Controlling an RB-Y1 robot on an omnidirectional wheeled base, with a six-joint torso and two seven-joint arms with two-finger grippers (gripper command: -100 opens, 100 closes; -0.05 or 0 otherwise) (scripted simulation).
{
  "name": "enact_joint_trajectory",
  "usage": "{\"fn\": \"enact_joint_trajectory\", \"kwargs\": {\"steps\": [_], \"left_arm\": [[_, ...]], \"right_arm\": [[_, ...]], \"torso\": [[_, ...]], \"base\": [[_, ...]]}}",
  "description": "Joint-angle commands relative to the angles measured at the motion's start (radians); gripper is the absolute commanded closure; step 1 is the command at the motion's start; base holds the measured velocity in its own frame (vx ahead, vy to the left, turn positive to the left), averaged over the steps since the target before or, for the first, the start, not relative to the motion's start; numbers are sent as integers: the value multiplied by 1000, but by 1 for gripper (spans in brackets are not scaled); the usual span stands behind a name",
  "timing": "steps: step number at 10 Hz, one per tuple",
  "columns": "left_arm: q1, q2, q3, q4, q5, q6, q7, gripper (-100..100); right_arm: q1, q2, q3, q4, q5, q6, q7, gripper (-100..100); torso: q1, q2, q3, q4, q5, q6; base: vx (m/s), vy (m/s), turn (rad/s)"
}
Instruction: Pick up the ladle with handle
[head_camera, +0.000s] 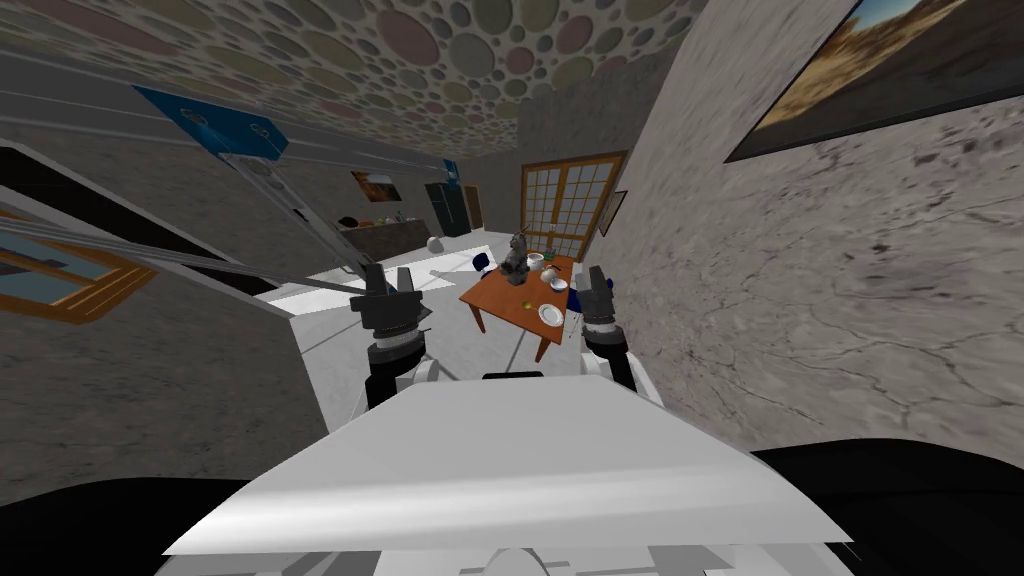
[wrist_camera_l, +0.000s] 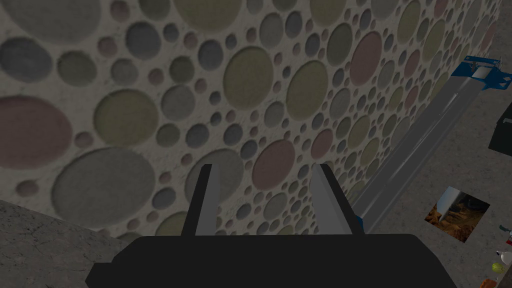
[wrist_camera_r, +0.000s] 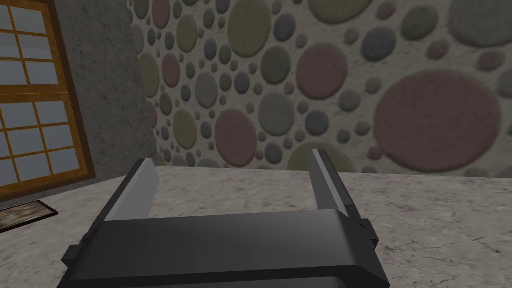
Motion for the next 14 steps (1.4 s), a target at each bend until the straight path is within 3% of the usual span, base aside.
{"fn": "enact_joint_trajectory", "kwargs": {"steps": [1, 2, 4, 9, 12, 13, 14], "left_arm": [[0, 0, 0, 0, 0, 0, 0, 0], [0, 0, 0, 0, 0, 0, 0, 0], [0, 0, 0, 0, 0, 0, 0, 0], [0, 0, 0, 0, 0, 0, 0, 0], [0, 0, 0, 0, 0, 0, 0, 0], [0, 0, 0, 0, 0, 0, 0, 0], [0, 0, 0, 0, 0, 0, 0, 0]], "right_arm": [[-6, -34, 13, 30, 50, 11, -4, -100], [-6, -34, 13, 30, 51, 11, -4, -100], [-18, -95, 40, 87, 121, 30, -10, -100], [-31, -162, 72, 151, 247, 53, -17, -100], [-45, -233, 107, 220, 340, 78, -24, -100], [-45, -233, 107, 220, 362, 78, -24, -100], [-51, -269, 126, 256, 398, 91, -28, -100]], "torso": [[0, 0, 0, 0, 0, 0], [0, 0, 0, 0, 0, 0], [-1, 0, 0, 0, 0, 0], [-1, 0, 0, 0, 0, 0], [-1, 0, 0, 0, 0, 0], [-1, -1, 0, 0, 0, 0], [-1, 0, 0, 0, 0, 0]], "base": [[26, 41, 116], [21, 25, 42], [28, 37, 145], [30, 32, 81], [35, 26, 108], [33, 23, 64], [36, 36, 139]]}}
